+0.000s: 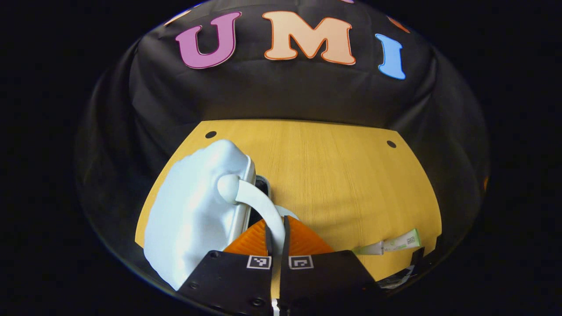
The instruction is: First open the suitcase, pack the skin care products into it, and then close the suitcase.
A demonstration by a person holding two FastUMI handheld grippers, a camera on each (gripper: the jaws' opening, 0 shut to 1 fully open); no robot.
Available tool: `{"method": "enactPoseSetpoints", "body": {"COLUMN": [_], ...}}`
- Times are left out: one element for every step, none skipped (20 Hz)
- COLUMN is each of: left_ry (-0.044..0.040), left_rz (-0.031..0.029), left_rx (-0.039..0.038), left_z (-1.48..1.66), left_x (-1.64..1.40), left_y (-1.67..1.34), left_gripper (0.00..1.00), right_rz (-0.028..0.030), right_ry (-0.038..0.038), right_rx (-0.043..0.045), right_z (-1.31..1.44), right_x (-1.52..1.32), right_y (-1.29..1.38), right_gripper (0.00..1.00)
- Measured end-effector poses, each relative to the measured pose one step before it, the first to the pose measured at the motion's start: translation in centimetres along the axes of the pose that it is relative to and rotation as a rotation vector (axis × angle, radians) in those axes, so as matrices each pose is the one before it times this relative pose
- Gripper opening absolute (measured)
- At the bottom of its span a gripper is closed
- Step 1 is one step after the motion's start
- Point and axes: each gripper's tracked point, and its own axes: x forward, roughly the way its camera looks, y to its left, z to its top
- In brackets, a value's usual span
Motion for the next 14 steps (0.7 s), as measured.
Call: {"method": "enactPoseSetpoints", "body": {"left_ry": [-0.01123,-0.02270,-0.01885,-0.00631,-0.01815,-0.01946,-0.01215,-0.01635,-0.00881,-0.01471,-0.01655,-0.01002,-0.01067,-0.00845], "left_rz": [-0.01143,-0.01327,-0.01067,-0.00664,-0.00124,-0.00007,0.00728,0.01112,0.01412,0.02023,0.02299,0.02483,0.02521,0.01935], "left_rx": [-0.00817,-0.00812,-0.00772,-0.00583,-0.00811,0.00028,-0.00142,-0.00508,0.00005,-0.00173,0.00426,0.00920,0.00405,0.00144], "left_z": [0.712,0.678,0.836,0.572,0.942,1.153,0.832,0.484,0.717,0.420,0.624,0.302,0.235,0.272], "left_x": [-0.908,-1.052,-1.016,-1.015,-0.722,-0.529,-0.373,-0.344,-0.326,-0.249,-0.176,0.032,0.277,0.164], "left_y": [0.794,0.951,1.105,1.117,1.356,1.498,1.739,1.833,1.971,2.026,2.042,2.044,2.077,1.989], "left_gripper": [0.00,0.00,0.00,0.00,0.00,0.00,0.00,0.00,0.00,0.00,0.00,0.00,0.00,0.00], "right_rz": [0.00299,0.00869,0.01065,0.00842,0.00752,0.00574,0.00351,0.00198,0.00028,-0.00072,-0.00528,-0.00563,-0.00612,-0.00960], "right_ry": [0.00287,0.01083,0.00604,-0.00472,-0.00603,-0.00498,-0.00332,-0.00228,0.00047,0.00114,0.00128,-0.00009,0.00131,-0.00113], "right_rx": [-0.00321,0.00208,0.00312,-0.00159,-0.00620,-0.00643,-0.00215,0.00264,0.00501,0.00282,-0.00165,-0.00220,-0.00184,0.00102], "right_z": [-0.113,-0.579,-0.161,0.278,0.264,0.075,0.164,-0.054,0.017,-0.053,-0.112,-0.107,-0.156,-0.072], "right_x": [0.241,0.194,0.104,0.053,0.135,0.326,0.364,0.156,0.287,0.268,0.249,0.116,0.222,0.142], "right_y": [0.740,1.118,1.116,1.087,0.955,0.994,0.854,0.895,0.817,0.855,0.753,0.750,0.764,0.615], "right_gripper": [0.99,0.99,1.00,0.99,0.99,0.99,0.99,0.99,0.99,0.99,0.99,0.99,0.99,0.99]}}
